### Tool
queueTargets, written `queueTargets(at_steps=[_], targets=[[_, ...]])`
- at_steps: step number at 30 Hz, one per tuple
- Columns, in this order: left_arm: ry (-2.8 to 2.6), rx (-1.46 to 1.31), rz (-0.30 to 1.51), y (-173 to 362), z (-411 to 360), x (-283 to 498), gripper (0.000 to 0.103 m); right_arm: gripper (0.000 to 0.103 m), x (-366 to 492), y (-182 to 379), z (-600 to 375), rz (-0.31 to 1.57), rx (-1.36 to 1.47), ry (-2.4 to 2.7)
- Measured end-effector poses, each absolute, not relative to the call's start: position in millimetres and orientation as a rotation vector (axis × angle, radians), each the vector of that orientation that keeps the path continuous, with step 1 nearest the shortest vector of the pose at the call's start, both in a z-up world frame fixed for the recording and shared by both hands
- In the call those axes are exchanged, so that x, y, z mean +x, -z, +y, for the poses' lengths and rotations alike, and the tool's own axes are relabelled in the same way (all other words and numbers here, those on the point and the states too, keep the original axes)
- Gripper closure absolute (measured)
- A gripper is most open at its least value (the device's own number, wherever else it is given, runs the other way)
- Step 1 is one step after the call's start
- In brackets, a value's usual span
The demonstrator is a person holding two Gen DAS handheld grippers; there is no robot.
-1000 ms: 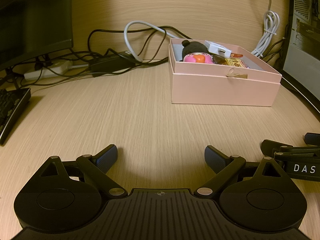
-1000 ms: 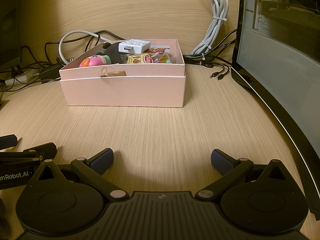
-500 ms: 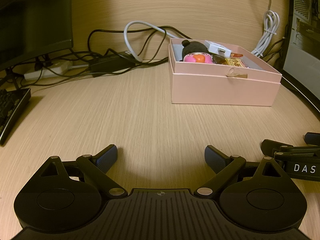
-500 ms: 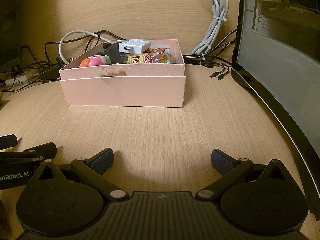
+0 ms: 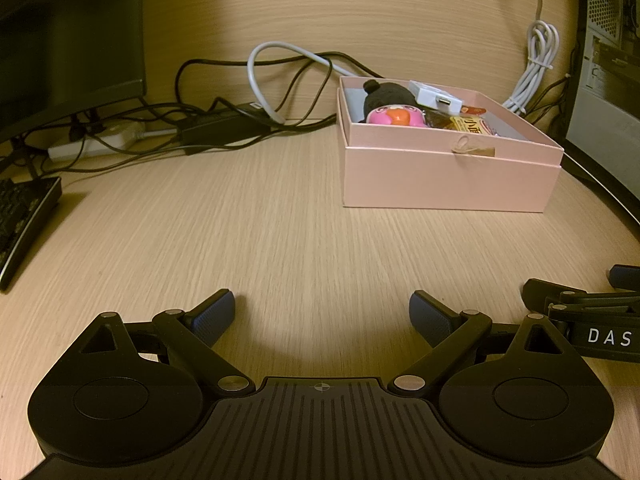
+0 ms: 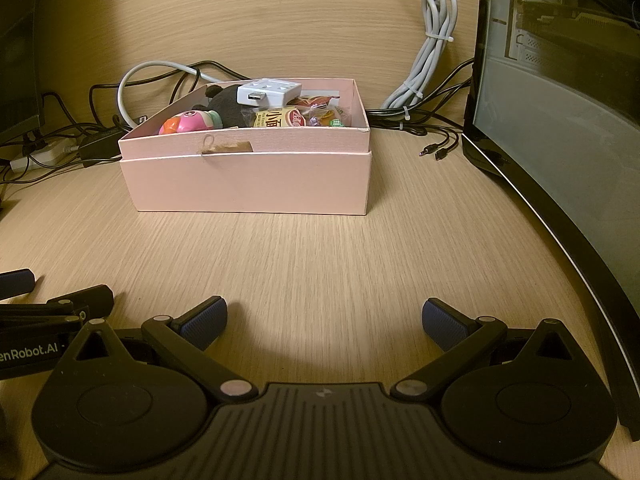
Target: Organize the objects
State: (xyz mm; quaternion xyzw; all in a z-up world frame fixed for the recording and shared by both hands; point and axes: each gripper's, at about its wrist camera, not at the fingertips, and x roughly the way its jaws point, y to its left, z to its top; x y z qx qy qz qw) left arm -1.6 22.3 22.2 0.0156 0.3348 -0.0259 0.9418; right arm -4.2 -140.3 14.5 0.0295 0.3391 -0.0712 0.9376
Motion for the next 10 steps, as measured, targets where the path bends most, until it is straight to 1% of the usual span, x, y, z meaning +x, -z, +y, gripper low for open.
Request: queueTargets(at_steps=[10], targets=[[0.05, 0.031, 0.683, -22.1, 20.6, -1.2, 0.006, 0.0, -4.1, -14.5, -140.4, 0.693, 0.06, 0.145]])
